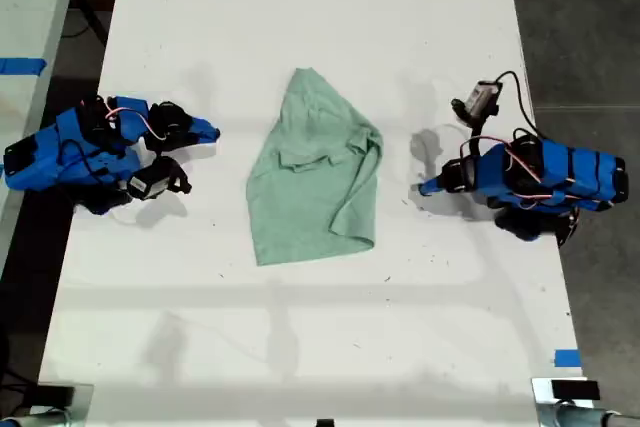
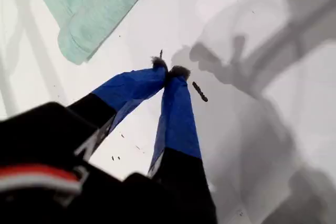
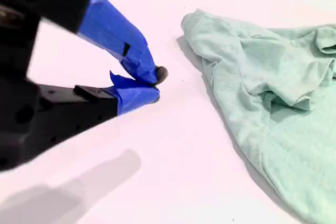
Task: Fold t shirt
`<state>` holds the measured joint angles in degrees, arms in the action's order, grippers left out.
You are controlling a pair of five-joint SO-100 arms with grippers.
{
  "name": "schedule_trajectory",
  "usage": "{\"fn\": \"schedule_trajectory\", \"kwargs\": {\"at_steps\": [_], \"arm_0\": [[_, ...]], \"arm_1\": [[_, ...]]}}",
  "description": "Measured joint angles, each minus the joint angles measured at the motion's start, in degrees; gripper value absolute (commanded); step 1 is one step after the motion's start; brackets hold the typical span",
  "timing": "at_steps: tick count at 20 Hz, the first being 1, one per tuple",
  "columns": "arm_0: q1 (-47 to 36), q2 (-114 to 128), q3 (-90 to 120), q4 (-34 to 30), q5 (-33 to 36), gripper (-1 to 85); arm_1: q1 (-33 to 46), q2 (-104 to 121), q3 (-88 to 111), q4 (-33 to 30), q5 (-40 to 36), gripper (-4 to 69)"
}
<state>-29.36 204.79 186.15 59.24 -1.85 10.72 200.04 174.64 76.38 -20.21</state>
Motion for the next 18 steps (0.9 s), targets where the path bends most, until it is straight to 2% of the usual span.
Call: {"fn": "schedule_trajectory", "kwargs": {"at_steps": [3, 4, 5, 14, 18], "arm_0": [[0.00, 0.00, 0.00, 0.00, 0.00, 0.1], [0.00, 0.00, 0.00, 0.00, 0.00, 5.2], [0.00, -0.09, 0.00, 0.00, 0.00, 5.9], [0.00, -0.62, 0.09, 0.00, 0.70, 8.4], [0.00, -0.62, 0.09, 0.00, 1.76, 6.6]], "arm_1": [[0.00, 0.00, 0.00, 0.00, 0.00, 2.2], [0.00, 0.00, 0.00, 0.00, 0.00, 2.2], [0.00, 0.00, 0.00, 0.00, 0.00, 2.2], [0.00, 0.00, 0.00, 0.00, 0.00, 2.2], [0.00, 0.00, 0.00, 0.00, 0.00, 2.2]]}}
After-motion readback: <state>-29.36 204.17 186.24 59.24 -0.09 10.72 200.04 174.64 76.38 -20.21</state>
